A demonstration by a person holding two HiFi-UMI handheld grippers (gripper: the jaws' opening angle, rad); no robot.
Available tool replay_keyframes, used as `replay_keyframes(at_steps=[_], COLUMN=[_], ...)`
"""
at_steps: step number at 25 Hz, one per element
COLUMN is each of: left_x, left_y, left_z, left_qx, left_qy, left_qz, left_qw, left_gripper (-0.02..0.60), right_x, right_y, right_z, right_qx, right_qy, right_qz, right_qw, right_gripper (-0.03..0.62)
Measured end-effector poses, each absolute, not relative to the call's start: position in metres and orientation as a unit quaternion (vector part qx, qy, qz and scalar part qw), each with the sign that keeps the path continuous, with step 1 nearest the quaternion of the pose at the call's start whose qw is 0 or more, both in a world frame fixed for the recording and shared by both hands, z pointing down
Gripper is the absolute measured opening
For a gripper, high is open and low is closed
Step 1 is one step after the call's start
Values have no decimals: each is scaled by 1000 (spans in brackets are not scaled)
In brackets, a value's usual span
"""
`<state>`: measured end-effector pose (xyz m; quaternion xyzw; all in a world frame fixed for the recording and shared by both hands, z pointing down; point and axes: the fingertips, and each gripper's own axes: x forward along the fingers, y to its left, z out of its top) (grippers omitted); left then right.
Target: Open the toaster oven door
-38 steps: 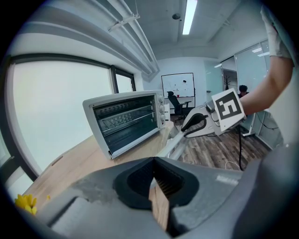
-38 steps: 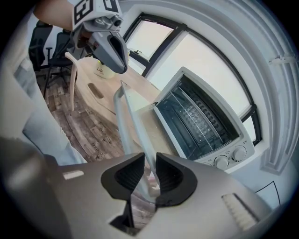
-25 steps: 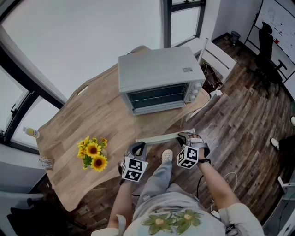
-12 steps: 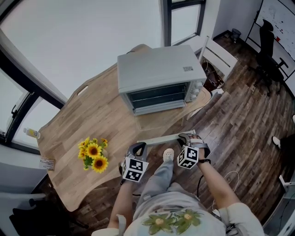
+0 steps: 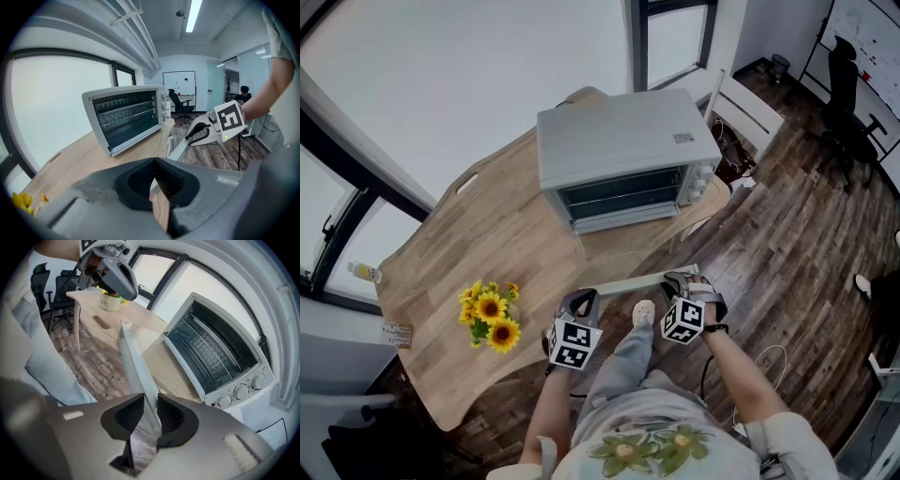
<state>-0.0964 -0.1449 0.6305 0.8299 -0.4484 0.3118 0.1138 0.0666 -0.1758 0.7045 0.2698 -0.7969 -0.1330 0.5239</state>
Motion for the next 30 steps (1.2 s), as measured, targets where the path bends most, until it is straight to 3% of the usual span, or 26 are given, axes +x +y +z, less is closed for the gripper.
replay_keyframes(at_steps=[4, 8, 18, 26, 30], left_x=[-95, -93, -91, -91, -89], left_y=[-145, -147, -149, -153, -152], left_z=[632, 632, 622, 600, 589], left_qx=[831, 832, 834, 836, 839], left_qy=[-446, -445, -454, -465, -473], left_qz=[313, 310, 289, 266, 239], left_qw=[116, 117, 125, 117, 124], left_gripper=[5, 5, 5, 5, 5], right_x=[66, 62, 56, 49, 50], right_y=[-176, -172, -167, -168, -167], right_z=[705, 707, 685, 641, 612], right_qx=[277, 274, 302, 364, 407], right_qy=[-803, -818, -832, -851, -854], right_qz=[-108, -36, 16, 46, 72], right_qw=[517, 505, 465, 376, 316], right_gripper=[97, 190, 199, 156, 83])
